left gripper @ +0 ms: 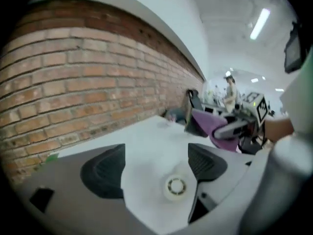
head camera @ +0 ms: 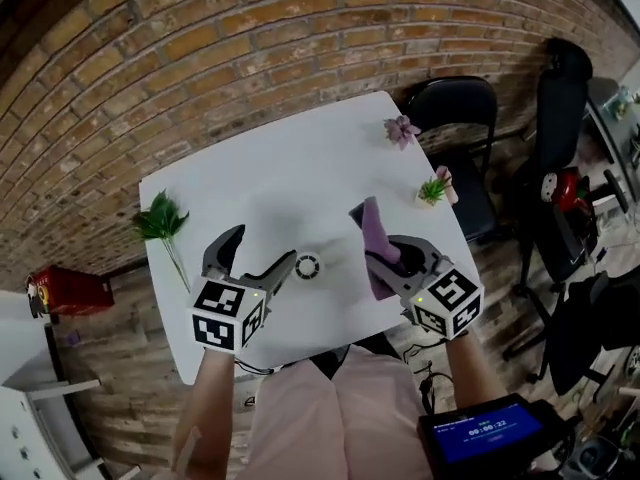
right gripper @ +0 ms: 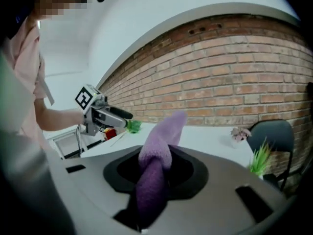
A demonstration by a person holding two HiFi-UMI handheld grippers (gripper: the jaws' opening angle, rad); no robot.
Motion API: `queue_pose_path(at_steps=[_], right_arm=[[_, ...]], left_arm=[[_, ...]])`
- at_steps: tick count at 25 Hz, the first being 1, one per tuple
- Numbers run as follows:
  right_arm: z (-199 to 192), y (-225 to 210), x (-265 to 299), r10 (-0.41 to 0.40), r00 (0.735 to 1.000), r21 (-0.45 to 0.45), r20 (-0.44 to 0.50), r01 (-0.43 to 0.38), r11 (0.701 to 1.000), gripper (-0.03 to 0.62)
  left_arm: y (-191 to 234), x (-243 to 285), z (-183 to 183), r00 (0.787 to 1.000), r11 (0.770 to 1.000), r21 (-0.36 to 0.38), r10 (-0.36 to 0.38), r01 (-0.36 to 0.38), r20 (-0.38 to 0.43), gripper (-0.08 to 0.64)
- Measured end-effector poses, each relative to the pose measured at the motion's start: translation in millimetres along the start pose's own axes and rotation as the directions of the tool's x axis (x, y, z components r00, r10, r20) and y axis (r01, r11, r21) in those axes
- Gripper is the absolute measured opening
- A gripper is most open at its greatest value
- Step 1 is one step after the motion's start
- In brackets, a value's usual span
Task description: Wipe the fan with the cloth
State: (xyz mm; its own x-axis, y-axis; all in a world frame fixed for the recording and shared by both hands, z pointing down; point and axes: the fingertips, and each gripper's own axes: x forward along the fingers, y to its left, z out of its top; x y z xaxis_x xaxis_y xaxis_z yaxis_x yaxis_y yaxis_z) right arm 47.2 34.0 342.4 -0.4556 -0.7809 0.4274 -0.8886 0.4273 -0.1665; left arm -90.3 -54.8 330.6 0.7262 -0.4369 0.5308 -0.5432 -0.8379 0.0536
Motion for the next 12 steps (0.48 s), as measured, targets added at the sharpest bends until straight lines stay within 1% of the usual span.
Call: queue_pose_path(at_steps=[1,2,3,4,5,6,7,8,9,10,12], right_arm=[[17.9,-3.6,3.8,-0.013,0.999,0.001,0.035,0.013,1.000,0.107],[37.7,-7.6,8.0,-0.025,0.997,-0.001,0.074,0.025,1.000,0.109],[58.9,-10.6,11.8,-0.036,0.993,-0.008,0.115,0.037,0.999,0.109],[80.2,-11.3,14.7,-0.048,0.987,-0.018,0.155,0.051,0.999,0.110],[100.0,-8.2,15.7,-0.061,0.979,-0.026,0.193,0.068,0.997,0.112],[117.6,-1.6,14.7,-0.077,0.971,-0.031,0.226,0.086,0.996,0.112],[132.7,6.3,12.1,-0.092,0.963,-0.034,0.255,0.104,0.994,0.114],[145.8,13.2,8.9,-0.104,0.954,-0.039,0.280,0.120,0.992,0.114],[157.2,17.6,6.2,-0.116,0.947,-0.049,0.301,0.137,0.989,0.114],[167.1,19.9,4.5,-0.125,0.940,-0.066,0.317,0.153,0.986,0.114],[182.0,22.5,3.3,-0.133,0.931,-0.105,0.340,0.178,0.978,0.114]], left_arm=[[8.7,-11.8,22.5,0.993,0.998,-0.044,0.043,-0.038,0.107,0.407],[18.6,-23.5,44.0,0.973,0.993,-0.078,0.105,-0.090,0.206,0.385],[29.5,-36.5,63.6,0.938,0.981,-0.107,0.185,-0.161,0.291,0.326],[40.5,-51.5,80.1,0.892,0.961,-0.132,0.275,-0.243,0.358,0.238],[49.4,-68.5,92.8,0.842,0.934,-0.149,0.357,-0.325,0.404,0.137],[54.7,-85.7,102.2,0.799,0.907,-0.155,0.419,-0.392,0.432,0.048],[56.3,-101.0,109.7,0.766,0.886,-0.153,0.457,-0.438,0.452,0.020],[55.4,-112.5,116.7,0.744,0.873,-0.148,0.476,-0.465,0.470,0.014],[53.9,-119.7,123.8,0.727,0.866,-0.145,0.484,-0.479,0.488,0.012],[52.7,-123.5,130.7,0.714,0.862,-0.146,0.487,-0.485,0.504,0.012],[51.1,-127.6,141.2,0.696,0.859,-0.159,0.491,-0.486,0.524,0.012]])
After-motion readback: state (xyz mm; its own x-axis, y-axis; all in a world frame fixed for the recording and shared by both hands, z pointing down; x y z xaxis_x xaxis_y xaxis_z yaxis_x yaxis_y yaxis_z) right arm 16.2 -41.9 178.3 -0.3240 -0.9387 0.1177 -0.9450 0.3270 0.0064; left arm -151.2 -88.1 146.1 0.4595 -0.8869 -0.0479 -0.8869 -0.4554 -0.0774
